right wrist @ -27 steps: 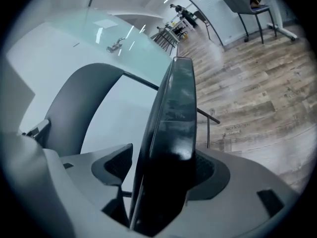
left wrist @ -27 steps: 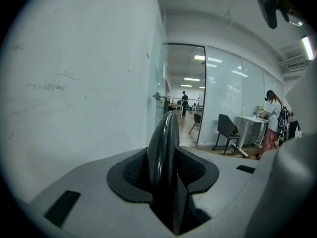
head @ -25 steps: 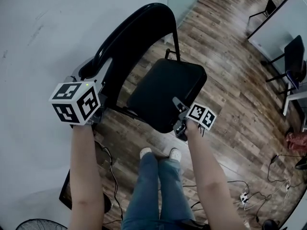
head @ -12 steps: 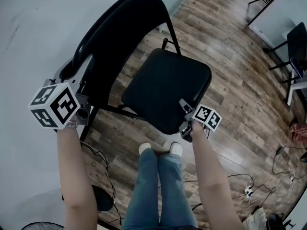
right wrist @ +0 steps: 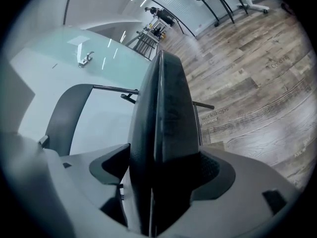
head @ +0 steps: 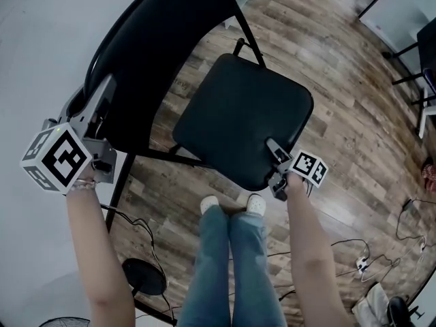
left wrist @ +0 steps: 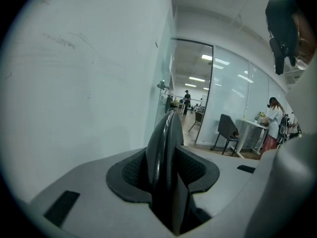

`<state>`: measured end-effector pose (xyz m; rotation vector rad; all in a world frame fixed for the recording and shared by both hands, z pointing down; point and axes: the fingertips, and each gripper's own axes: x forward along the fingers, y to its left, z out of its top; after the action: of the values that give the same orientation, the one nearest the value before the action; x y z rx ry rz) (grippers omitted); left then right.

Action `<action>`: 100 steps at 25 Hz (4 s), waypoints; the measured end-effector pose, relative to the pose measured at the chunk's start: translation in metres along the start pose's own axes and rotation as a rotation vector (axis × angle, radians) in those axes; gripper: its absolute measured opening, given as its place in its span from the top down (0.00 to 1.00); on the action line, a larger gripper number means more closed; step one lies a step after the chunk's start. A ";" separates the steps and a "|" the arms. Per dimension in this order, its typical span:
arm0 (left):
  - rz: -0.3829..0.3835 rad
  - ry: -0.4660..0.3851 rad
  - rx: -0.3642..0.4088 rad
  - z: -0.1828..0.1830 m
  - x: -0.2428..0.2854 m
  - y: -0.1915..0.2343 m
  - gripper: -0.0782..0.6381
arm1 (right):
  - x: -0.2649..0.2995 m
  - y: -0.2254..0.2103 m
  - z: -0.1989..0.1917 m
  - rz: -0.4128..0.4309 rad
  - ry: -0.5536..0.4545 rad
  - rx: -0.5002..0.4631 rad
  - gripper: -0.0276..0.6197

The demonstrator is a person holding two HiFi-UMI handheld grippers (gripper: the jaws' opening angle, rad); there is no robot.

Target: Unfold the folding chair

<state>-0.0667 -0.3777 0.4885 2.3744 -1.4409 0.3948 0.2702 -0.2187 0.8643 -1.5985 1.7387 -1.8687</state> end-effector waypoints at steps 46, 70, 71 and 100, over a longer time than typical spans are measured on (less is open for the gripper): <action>0.062 0.032 -0.032 -0.054 0.030 -0.006 0.65 | -0.081 0.035 0.011 -0.161 0.049 -0.195 0.18; -0.021 -0.071 0.021 0.077 -0.086 -0.094 0.32 | -0.266 0.319 0.045 -0.077 -0.029 -1.023 0.18; -0.031 -0.095 0.027 0.084 -0.093 -0.099 0.32 | -0.271 0.330 0.045 -0.082 -0.044 -1.081 0.18; -0.076 -0.546 0.385 0.236 -0.244 -0.206 0.87 | -0.445 0.559 0.076 0.049 -0.754 -1.374 0.95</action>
<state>0.0222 -0.1931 0.1480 3.0047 -1.5973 -0.0114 0.2216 -0.1436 0.1515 -2.0184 2.5729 0.3274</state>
